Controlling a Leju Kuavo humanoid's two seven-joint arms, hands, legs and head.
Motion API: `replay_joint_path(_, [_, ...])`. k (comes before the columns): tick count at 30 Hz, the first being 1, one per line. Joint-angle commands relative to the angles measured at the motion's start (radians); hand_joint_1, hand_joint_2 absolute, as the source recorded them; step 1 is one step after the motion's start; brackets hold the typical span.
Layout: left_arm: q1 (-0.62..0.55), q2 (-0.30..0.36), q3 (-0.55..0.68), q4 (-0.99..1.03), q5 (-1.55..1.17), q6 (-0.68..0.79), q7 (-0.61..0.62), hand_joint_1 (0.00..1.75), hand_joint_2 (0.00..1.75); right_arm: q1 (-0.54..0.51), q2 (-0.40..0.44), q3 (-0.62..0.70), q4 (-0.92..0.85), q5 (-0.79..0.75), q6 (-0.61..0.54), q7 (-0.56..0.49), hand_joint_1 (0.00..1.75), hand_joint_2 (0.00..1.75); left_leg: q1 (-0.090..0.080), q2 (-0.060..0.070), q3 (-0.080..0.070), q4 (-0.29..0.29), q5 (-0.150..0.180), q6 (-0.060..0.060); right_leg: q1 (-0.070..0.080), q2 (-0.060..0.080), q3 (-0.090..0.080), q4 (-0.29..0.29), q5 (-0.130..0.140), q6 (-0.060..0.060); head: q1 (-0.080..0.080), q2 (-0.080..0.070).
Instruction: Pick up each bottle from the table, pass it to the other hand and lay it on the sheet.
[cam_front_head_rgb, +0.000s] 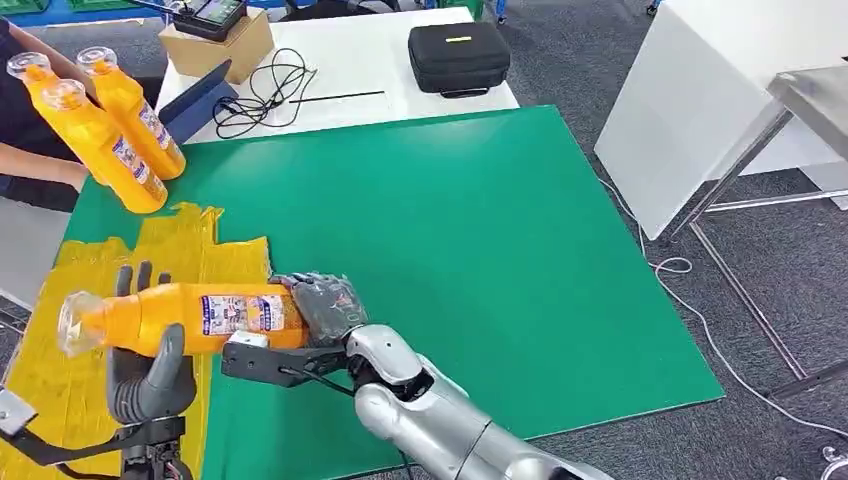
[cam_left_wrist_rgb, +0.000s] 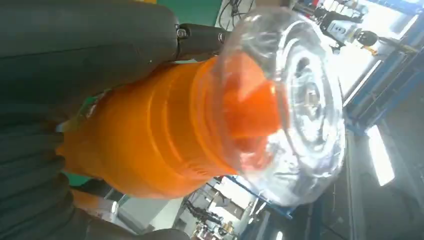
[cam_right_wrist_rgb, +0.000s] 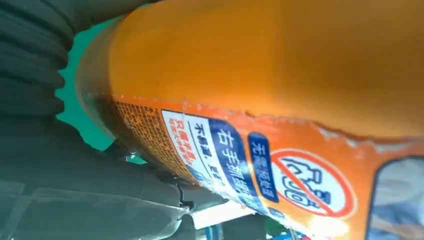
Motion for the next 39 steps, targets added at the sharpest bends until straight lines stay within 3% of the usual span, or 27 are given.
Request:
replay_joint_path(1, [-0.012,0.000,0.031,-0.008,-0.003,0.005,0.002,0.00,1.75,-0.015,-0.049,0.057,-0.020,0.002,0.006,-0.007,1.75,1.75,0.000,0.000,0.002,-0.001,0.000,0.000,0.000,-0.001,0.002,-0.001,0.000,0.000,0.000,0.000])
replay_joint_path(11, [-0.012,0.000,0.031,-0.008,-0.003,0.005,0.002,0.00,1.75,-0.015,-0.049,0.057,-0.020,0.002,0.006,-0.007,1.75,1.75,0.000,0.000,0.003,0.000,-0.001,-0.001,0.000,-0.001,0.004,0.000,-0.001,0.000,0.000,0.000])
replay_joint_path(17, [0.003,0.004,0.083,-0.010,0.053,-0.006,-0.002,0.00,1.75,-0.012,-0.057,0.115,-0.068,0.064,0.018,-0.018,1.75,1.75,0.000,0.002,0.004,-0.001,-0.001,-0.001,0.000,0.000,0.003,-0.001,-0.001,0.000,0.000,0.000])
replay_joint_path(29, [0.022,0.023,0.071,0.022,0.108,-0.065,-0.001,0.00,1.75,-0.027,-0.061,0.148,-0.034,0.138,0.043,-0.008,1.75,1.75,0.000,0.000,0.004,-0.001,-0.001,-0.001,0.000,-0.001,0.004,-0.001,-0.001,0.000,0.001,0.000])
replay_joint_path(39, [-0.053,0.055,-0.063,0.070,0.142,-0.080,0.021,0.00,1.75,-0.082,0.011,0.053,0.050,0.105,-0.002,-0.036,1.75,1.75,-0.001,-0.001,0.001,0.000,0.000,-0.001,-0.001,-0.002,0.001,0.000,-0.001,0.000,0.000,0.000])
